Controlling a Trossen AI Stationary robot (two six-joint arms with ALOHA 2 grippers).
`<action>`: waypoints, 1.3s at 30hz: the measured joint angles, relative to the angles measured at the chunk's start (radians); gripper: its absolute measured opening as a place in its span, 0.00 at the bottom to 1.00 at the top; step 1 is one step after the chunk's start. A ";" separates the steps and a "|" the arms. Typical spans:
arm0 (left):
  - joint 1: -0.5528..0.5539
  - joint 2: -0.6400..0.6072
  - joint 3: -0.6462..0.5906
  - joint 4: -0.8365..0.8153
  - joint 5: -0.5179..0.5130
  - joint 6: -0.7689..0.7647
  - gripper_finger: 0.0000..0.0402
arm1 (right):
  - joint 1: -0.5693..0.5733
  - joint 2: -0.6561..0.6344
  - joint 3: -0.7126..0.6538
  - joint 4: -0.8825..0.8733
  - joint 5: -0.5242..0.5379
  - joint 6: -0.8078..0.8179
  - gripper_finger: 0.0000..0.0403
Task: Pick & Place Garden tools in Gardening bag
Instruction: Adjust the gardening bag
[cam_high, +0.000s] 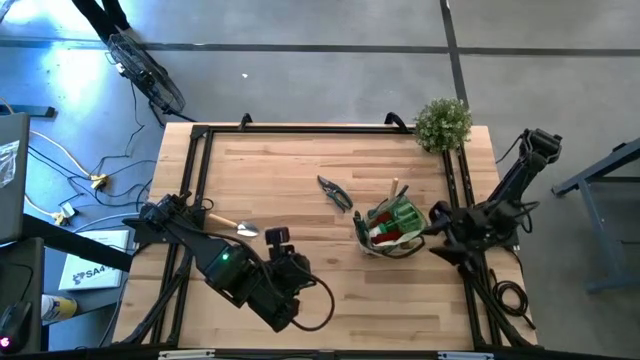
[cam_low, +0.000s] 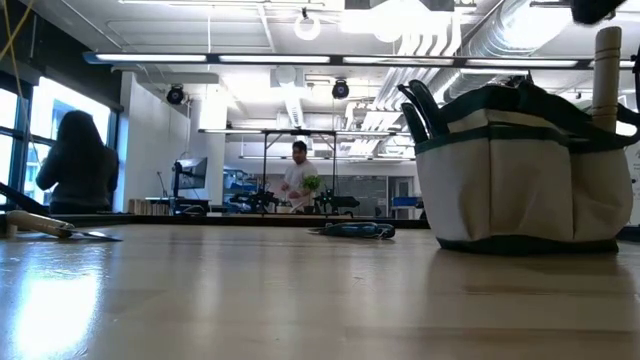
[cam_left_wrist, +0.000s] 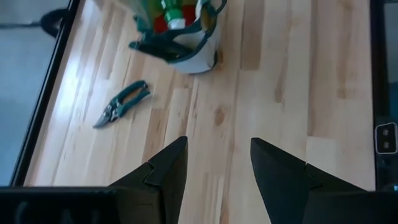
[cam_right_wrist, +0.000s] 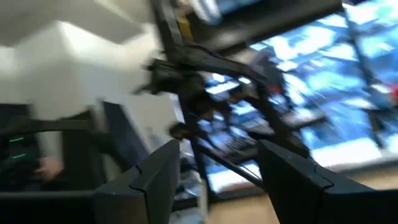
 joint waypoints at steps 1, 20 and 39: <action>0.000 0.000 0.000 0.010 0.000 0.014 0.42 | 0.000 0.000 0.000 0.016 -0.040 -0.029 0.51; 0.000 0.000 0.000 0.034 -0.123 0.060 0.42 | 0.000 0.003 0.000 0.143 -0.363 -0.454 0.51; 0.000 0.003 0.000 0.022 -0.103 0.033 0.42 | 0.000 0.027 0.263 -0.204 -0.394 -0.560 0.47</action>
